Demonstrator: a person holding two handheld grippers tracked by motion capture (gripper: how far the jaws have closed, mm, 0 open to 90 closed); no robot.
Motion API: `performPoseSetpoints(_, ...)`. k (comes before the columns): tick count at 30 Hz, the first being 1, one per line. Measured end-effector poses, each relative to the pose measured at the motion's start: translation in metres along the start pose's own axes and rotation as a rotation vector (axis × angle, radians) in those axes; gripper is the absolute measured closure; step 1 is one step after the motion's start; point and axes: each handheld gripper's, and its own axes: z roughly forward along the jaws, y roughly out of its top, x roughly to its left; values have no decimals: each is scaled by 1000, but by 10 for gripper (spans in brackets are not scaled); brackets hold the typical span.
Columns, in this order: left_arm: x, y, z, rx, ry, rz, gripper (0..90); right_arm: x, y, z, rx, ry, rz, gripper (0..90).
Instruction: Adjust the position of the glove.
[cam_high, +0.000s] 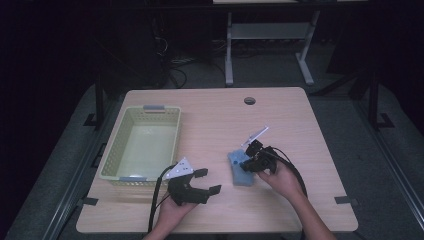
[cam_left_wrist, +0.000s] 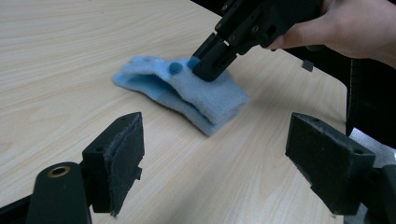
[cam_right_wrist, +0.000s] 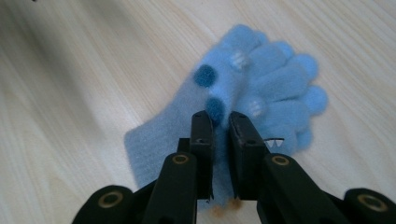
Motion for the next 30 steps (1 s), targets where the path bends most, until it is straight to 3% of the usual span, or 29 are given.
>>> performPoseSetpoints(9,1,0,0,3,0,-3,190,-2,-4,11,4,-9,5,771)
performPoseSetpoints(14,1,-1,1,11,-5,-4,190,-2,-4,6,-25,-19,17,643)
performPoseSetpoints(16,1,-2,2,13,-5,-3,191,-2,-3,5,-34,-27,25,641)
performPoseSetpoints(17,1,-2,2,14,-4,-1,191,-1,-2,1,-63,-37,17,701)
performPoseSetpoints(21,-1,-1,1,8,-5,-3,191,0,1,1,-86,-44,11,832)
performPoseSetpoints(30,-1,-1,3,13,-13,-10,191,-4,5,20,-56,-16,39,882)
